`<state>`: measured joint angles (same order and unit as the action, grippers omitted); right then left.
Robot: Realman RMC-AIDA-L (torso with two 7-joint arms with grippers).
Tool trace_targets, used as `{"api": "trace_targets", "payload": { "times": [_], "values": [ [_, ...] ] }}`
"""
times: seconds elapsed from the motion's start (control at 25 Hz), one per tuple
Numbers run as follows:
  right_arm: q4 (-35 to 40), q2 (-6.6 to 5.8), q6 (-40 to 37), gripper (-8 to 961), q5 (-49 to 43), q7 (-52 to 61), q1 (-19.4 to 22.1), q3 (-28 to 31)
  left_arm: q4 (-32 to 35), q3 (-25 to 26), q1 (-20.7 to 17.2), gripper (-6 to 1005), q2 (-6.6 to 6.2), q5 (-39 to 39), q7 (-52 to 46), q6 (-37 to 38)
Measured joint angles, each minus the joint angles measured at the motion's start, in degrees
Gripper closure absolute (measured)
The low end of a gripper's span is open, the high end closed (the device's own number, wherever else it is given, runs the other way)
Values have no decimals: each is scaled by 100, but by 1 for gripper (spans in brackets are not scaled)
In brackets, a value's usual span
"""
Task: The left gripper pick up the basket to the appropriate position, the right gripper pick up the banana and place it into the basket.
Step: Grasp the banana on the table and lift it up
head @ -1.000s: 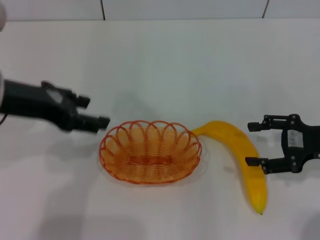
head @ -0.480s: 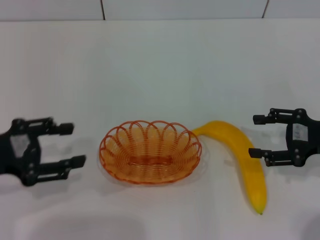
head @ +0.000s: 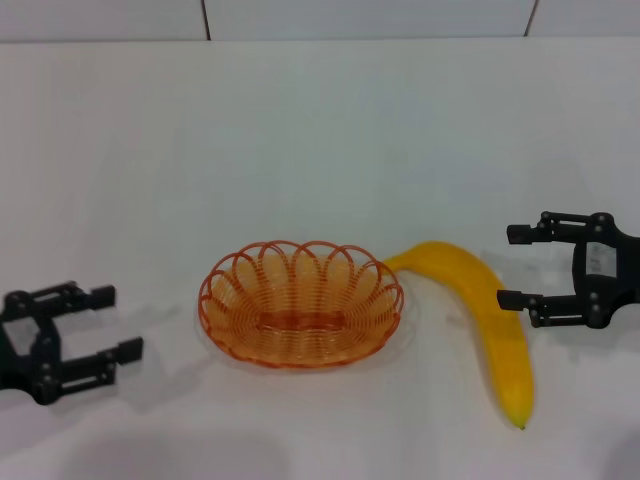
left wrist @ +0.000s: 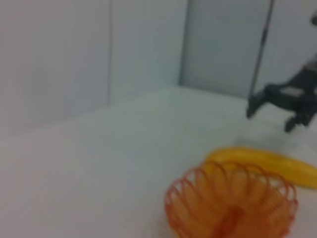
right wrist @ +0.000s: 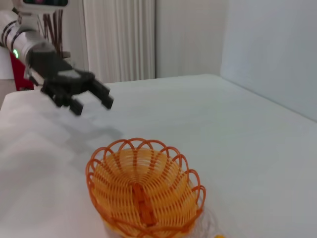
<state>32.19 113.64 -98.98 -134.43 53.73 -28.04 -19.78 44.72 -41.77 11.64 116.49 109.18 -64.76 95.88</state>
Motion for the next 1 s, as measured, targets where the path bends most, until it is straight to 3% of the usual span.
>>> {"api": "trace_targets", "payload": {
  "times": [0.04, 0.16, 0.32, 0.48, 0.64, 0.84, 1.0],
  "values": [
    [16, 0, 0, 156, 1, 94, -1, 1, -84, 48, 218, 271, 1, 439, -140, 13],
    [54, -23, -4, 156, 5, 486, -53, 1, -95, 60, 373, 271, 10, 771, -324, 41],
    [78, -108, -213, 156, 121, 785, -86, 0, -102, 111, 398, 271, 6, 824, -350, 61],
    [488, -139, -930, 156, 424, 918, -39, 0, -105, 221, 399, 271, 5, 824, -352, 73],
    [1527, -64, -1724, 156, 747, 1555, -40, -43, -109, 224, 397, 271, 8, 810, -352, 78],
    [3359, 242, -1724, 156, 911, 3262, -90, -596, -112, 229, 506, 271, 11, 817, -415, 80],
    [4047, 225, -1305, 157, 621, 4815, -125, -1422, -113, 231, 578, 271, 19, 801, -432, 80]
  ]
}}
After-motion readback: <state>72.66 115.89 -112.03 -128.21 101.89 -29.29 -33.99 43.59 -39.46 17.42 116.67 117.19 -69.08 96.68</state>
